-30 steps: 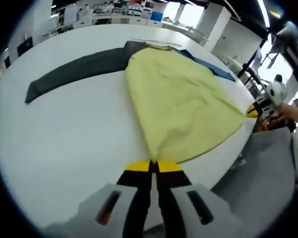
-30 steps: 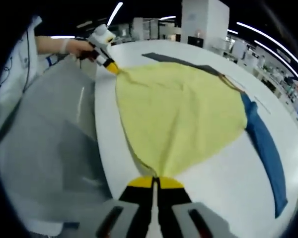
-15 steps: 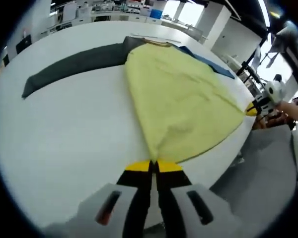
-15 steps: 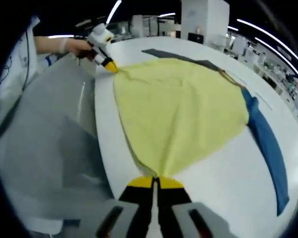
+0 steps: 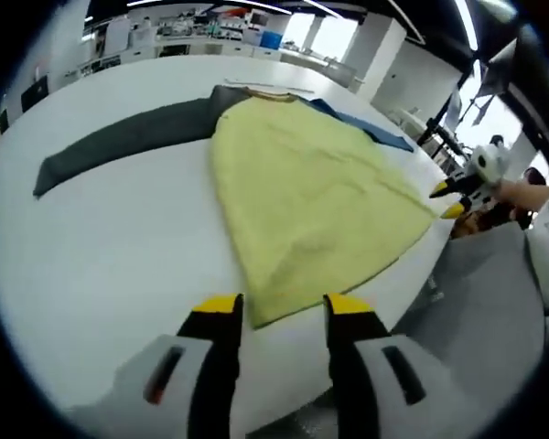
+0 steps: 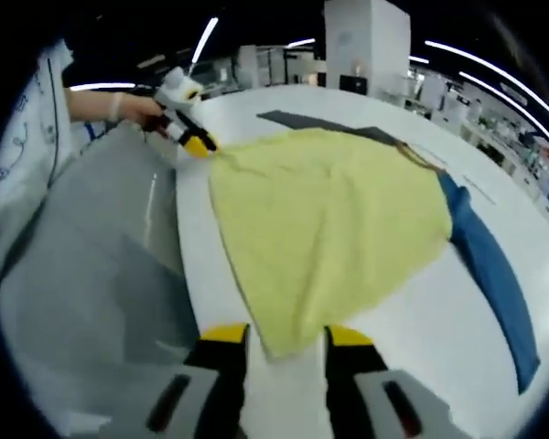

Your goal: Fold the garment on the visible template until the final outline fits inside the template.

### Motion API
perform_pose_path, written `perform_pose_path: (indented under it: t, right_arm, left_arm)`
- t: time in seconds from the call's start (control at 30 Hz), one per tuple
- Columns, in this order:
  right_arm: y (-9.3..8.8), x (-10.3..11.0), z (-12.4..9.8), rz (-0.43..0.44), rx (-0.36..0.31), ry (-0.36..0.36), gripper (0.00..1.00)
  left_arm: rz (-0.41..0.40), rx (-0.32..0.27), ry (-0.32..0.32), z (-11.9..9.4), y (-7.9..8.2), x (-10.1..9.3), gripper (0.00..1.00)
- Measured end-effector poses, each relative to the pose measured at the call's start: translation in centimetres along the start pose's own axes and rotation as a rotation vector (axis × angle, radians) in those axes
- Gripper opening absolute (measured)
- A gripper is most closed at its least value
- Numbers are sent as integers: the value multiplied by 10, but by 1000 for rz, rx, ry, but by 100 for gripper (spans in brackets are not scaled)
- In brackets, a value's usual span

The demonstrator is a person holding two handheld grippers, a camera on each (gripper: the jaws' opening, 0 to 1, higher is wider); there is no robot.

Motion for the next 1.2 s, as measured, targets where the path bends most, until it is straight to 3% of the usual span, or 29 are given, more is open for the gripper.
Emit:
perform_pose_path:
  t: [0.07, 0.17, 0.37, 0.53, 0.8, 1.0, 1.2]
  right_arm:
    - [3, -6, -1, 3, -22, -32, 60]
    - [6, -12, -2, 32, -38, -63, 72]
    - [5, -23, -4, 71, -45, -117, 88]
    - [3, -35, -8, 81, -53, -183, 100]
    - [-9, -65, -16, 159, -57, -249, 100]
    - [-22, -99, -35, 321, -98, -321, 93]
    - [-29, -134, -61, 460, -161, -394, 93]
  left_arm:
    - [29, -17, 8, 0, 4, -2, 54]
    - [34, -34, 8, -1, 8, -5, 65]
    - [67, -84, -31, -1, 22, -12, 98]
    - [93, -95, -40, -3, 27, -16, 99]
    - [115, -148, -54, -8, 43, -18, 99]
    - [147, -186, -78, -10, 55, -39, 99]
    - [162, -192, -83, -12, 60, -32, 99]
Point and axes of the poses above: the point that each gripper's makers call its tool centre point, and the gripper's own axes: z roughly forward along the fingers, x roughly to its left, y roughly out of its top, the point moved 3 cm from there along -z, roughly backward along the fingers, and after that the axes turned 13 degrees about -z, right-handed, at the moved point
